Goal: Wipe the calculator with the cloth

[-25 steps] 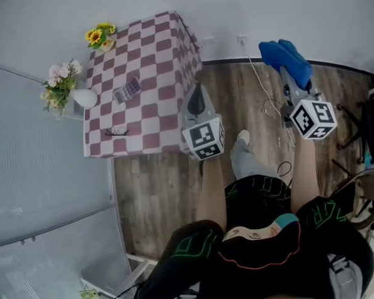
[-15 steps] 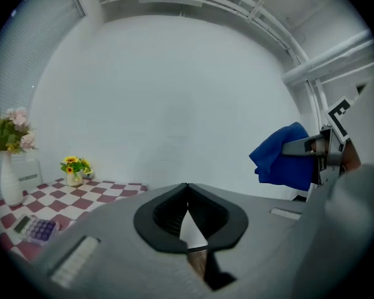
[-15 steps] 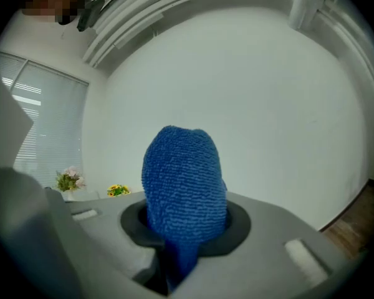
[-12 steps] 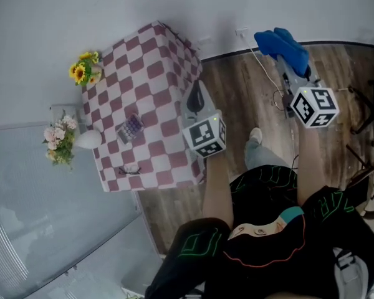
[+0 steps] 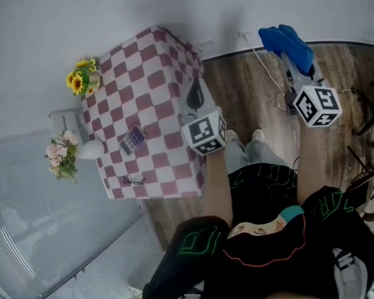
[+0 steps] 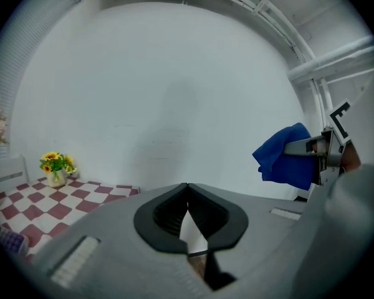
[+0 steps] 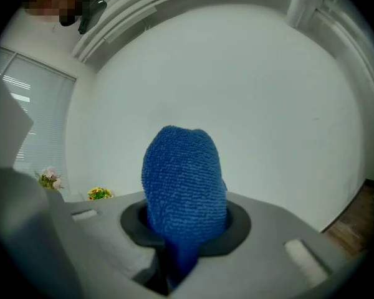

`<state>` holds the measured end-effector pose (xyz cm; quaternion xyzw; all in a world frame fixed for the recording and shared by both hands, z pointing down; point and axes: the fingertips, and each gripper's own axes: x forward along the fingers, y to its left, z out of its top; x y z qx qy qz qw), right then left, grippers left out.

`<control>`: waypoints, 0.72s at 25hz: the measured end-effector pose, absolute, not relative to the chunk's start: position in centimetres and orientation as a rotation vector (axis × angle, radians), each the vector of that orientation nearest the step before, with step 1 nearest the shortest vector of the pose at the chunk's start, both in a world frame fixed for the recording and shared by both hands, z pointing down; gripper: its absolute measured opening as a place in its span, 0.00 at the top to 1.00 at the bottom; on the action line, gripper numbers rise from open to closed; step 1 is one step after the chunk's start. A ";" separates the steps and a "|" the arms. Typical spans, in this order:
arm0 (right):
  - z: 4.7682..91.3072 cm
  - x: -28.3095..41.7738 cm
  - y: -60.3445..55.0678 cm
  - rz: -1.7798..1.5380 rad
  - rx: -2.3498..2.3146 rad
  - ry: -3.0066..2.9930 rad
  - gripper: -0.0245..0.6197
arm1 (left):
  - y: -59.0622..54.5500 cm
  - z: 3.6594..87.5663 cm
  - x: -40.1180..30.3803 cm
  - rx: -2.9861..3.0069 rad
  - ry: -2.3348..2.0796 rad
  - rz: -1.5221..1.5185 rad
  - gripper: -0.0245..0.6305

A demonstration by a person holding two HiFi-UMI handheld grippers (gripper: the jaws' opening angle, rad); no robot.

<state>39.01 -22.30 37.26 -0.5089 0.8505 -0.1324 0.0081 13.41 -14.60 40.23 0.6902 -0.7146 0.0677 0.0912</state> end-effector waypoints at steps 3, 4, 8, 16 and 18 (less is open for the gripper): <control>37.3 39.6 -23.0 -0.417 -1.642 2.639 0.82 | -15.9 40.5 13.6 2.067 -2.087 0.200 0.95; 37.4 39.7 -23.4 -0.415 -1.662 2.638 0.82 | -16.5 40.7 13.5 2.070 -2.075 0.196 0.95; 37.1 38.7 -26.5 -0.395 -1.717 2.633 0.82 | -20.1 40.9 11.9 2.072 -2.056 0.166 0.95; 37.5 29.4 -32.5 -0.405 -1.568 2.775 0.82 | -23.6 42.7 4.3 1.927 -2.114 0.139 0.95; 38.0 25.7 -33.6 -0.413 -1.510 2.825 0.82 | -23.6 43.5 1.1 1.865 -2.147 0.139 0.95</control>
